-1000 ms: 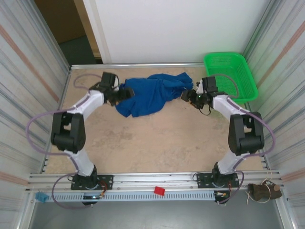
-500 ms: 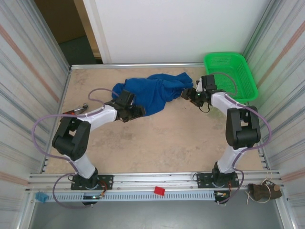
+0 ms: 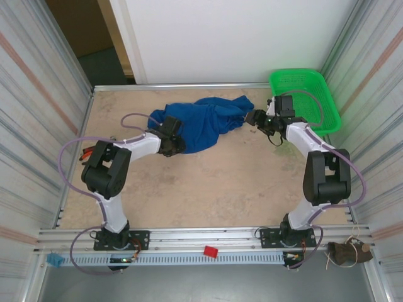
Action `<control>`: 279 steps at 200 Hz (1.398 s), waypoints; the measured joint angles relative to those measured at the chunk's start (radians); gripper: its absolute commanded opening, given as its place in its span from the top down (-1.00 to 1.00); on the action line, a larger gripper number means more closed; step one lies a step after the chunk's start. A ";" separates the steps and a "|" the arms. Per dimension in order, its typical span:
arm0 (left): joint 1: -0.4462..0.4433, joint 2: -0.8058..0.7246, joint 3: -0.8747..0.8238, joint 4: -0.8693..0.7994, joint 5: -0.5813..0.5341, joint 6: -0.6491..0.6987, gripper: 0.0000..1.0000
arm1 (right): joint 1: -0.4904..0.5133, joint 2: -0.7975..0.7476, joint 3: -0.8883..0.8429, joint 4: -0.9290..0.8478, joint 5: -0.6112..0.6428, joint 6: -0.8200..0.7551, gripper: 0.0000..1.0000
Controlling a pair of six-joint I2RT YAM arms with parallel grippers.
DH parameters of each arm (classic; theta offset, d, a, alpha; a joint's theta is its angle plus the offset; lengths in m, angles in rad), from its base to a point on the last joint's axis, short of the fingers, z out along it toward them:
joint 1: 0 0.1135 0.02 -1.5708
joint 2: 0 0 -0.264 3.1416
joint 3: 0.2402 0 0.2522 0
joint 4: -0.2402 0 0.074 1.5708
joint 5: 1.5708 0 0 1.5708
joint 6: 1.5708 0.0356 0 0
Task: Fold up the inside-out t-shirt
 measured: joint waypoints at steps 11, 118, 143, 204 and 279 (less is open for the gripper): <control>0.002 -0.003 0.011 -0.001 0.005 0.021 1.00 | 0.000 -0.026 -0.020 0.001 0.004 0.000 -0.21; -0.050 -1.168 -0.462 -0.288 0.063 -0.130 1.00 | 0.109 -0.347 -0.309 -0.033 0.079 0.003 -0.35; 0.012 -1.334 -0.568 -0.430 0.035 -0.179 1.00 | 0.186 -0.385 -0.372 -0.033 0.098 0.003 -0.35; 0.119 -1.336 -0.580 -0.575 0.029 -0.182 1.00 | 0.266 -0.187 -0.378 0.002 0.104 -0.022 -0.16; 0.119 -1.292 -0.559 -0.569 0.029 -0.161 1.00 | 0.367 -0.014 -0.306 0.068 0.089 -0.110 0.78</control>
